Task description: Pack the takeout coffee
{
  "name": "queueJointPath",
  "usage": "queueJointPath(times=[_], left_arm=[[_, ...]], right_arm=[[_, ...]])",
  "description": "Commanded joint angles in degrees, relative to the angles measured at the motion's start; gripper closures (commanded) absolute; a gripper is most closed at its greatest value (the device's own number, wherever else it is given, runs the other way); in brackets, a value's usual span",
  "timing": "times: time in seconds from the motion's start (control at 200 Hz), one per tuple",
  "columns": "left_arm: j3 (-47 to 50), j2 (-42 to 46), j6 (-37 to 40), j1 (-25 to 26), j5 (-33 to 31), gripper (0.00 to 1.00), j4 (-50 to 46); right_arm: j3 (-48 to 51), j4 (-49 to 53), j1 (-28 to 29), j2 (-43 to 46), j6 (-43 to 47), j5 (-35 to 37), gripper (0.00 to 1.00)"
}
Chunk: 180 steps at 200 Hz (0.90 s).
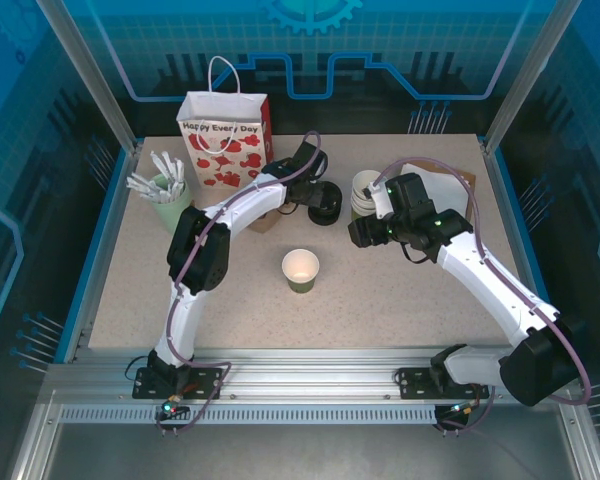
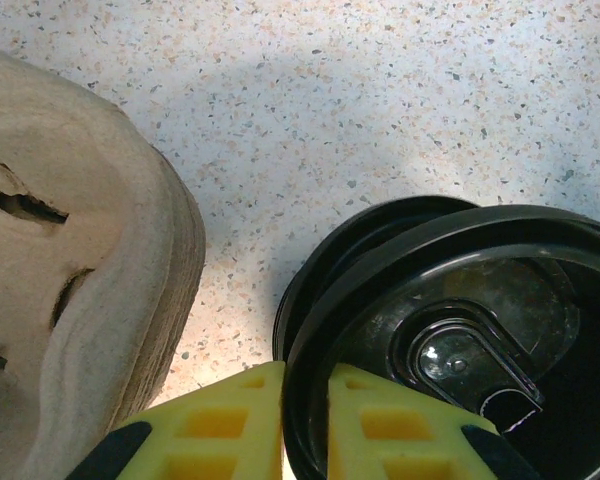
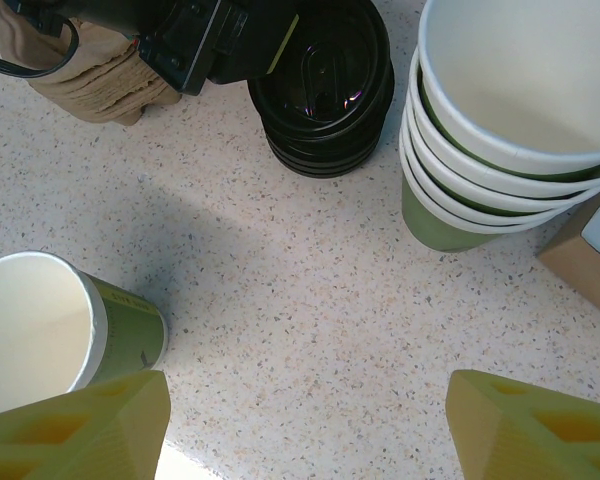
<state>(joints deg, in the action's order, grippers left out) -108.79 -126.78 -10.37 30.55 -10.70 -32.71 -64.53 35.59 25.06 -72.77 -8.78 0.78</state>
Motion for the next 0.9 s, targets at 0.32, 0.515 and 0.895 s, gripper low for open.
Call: queueJointPath(times=[0.32,0.515,0.895], left_arm=[[4.8,9.9,-2.1,-0.1,2.7,0.86,3.3],[18.5,25.0,-7.9,-2.1,14.8,0.88,11.2],[45.7,51.8,-32.0,-11.0,46.5,0.91,34.6]], right_arm=[[-2.2,2.2,-0.1,2.6,-0.8,-3.2,0.25],[-5.3,1.5,-2.0,7.3,-3.0,-11.1,0.25],[-1.3,-26.3,-4.7,7.1,-15.0,-40.2,0.11]])
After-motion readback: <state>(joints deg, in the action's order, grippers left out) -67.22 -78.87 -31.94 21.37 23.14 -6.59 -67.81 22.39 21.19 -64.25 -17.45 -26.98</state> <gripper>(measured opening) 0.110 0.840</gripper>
